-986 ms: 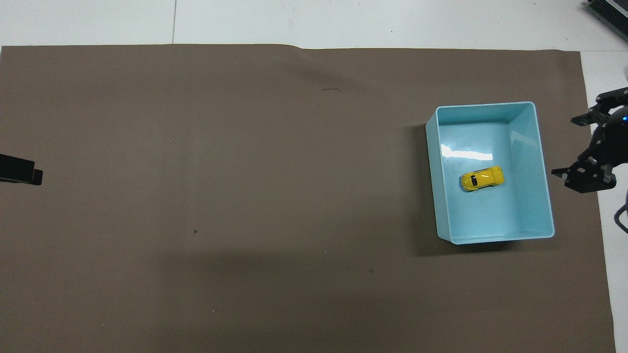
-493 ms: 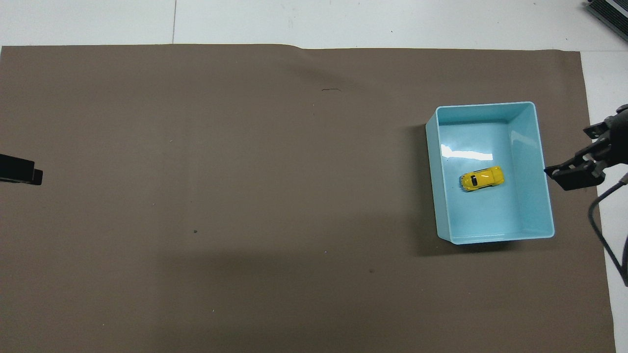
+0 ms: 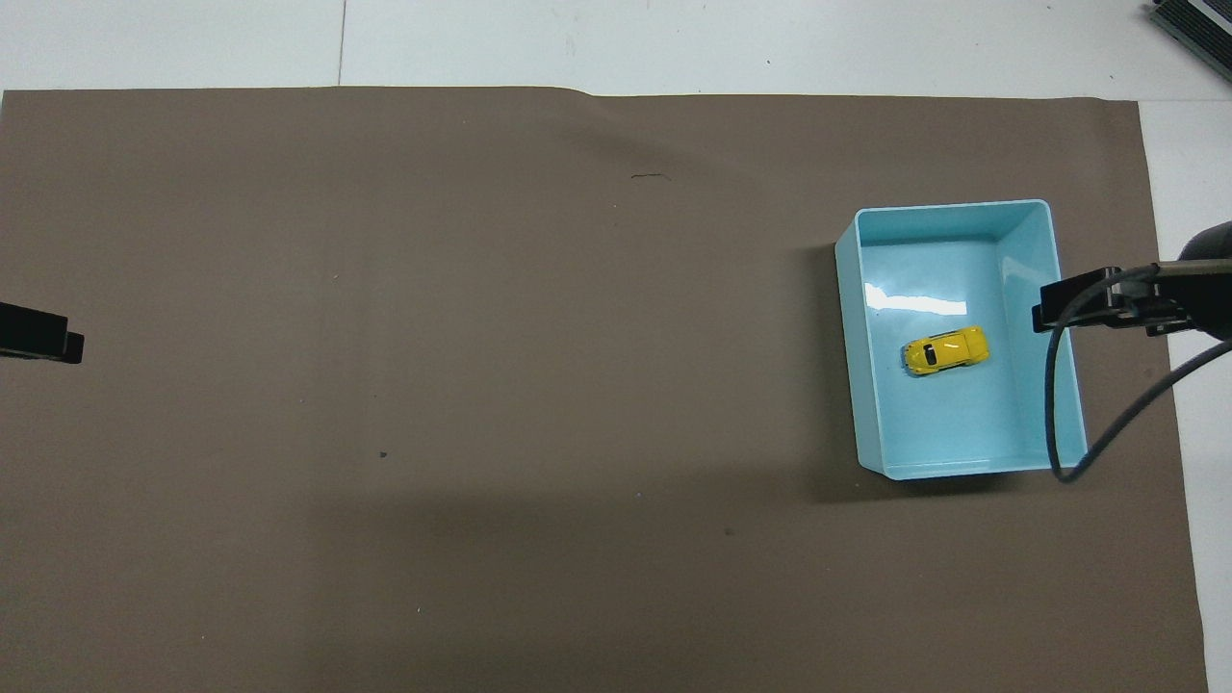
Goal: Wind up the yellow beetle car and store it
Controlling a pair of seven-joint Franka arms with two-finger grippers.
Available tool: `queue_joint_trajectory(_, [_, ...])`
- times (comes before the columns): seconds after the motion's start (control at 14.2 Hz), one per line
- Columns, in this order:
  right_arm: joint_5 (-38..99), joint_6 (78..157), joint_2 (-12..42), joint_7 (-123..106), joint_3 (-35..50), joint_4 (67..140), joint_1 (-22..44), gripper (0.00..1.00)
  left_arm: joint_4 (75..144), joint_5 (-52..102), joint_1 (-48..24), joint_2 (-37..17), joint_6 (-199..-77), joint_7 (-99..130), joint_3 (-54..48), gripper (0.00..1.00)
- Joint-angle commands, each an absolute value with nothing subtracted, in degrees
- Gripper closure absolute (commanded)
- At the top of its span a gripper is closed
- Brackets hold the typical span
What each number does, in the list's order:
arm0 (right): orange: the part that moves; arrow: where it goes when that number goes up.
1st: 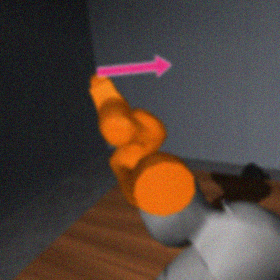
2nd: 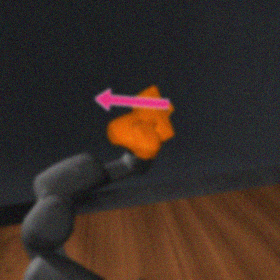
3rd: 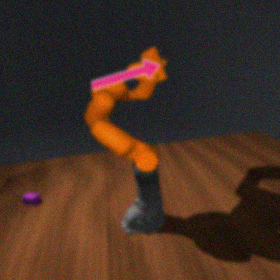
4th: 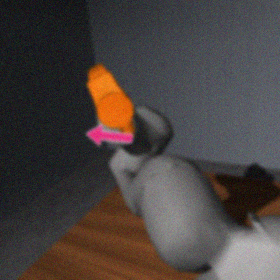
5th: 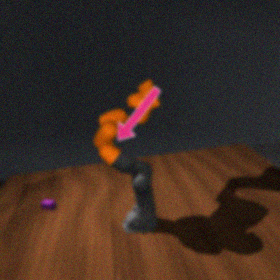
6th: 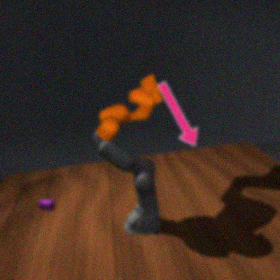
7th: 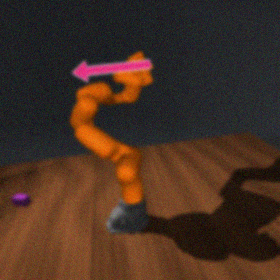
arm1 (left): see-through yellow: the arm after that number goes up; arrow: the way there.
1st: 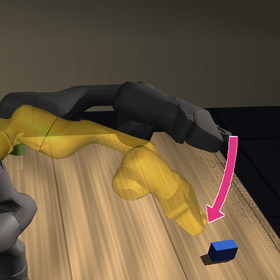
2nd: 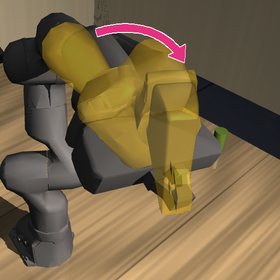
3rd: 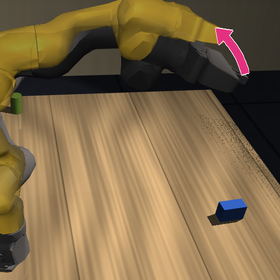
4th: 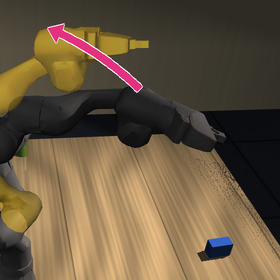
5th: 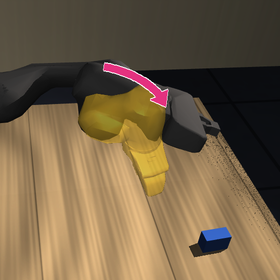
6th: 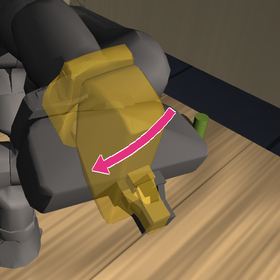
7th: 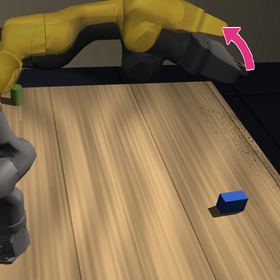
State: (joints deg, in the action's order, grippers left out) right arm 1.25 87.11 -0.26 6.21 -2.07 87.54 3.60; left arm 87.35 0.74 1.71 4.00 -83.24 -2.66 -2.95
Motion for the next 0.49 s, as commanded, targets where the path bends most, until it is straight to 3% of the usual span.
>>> queue_joint_trajectory(0.0, [0.7, 85.3, 0.5, 8.4, -2.3, 85.2, 3.3, 0.0, 88.5, 1.3, 1.1, 5.3, -82.9, -3.1, -2.2, 0.0])
queue_joint_trajectory(0.42, [-1.4, 84.6, 0.5, 8.2, -2.4, 85.1, 3.3, 0.0, 88.5, 1.2, 1.1, 5.3, -82.9, -3.1, -2.3, 0.0])
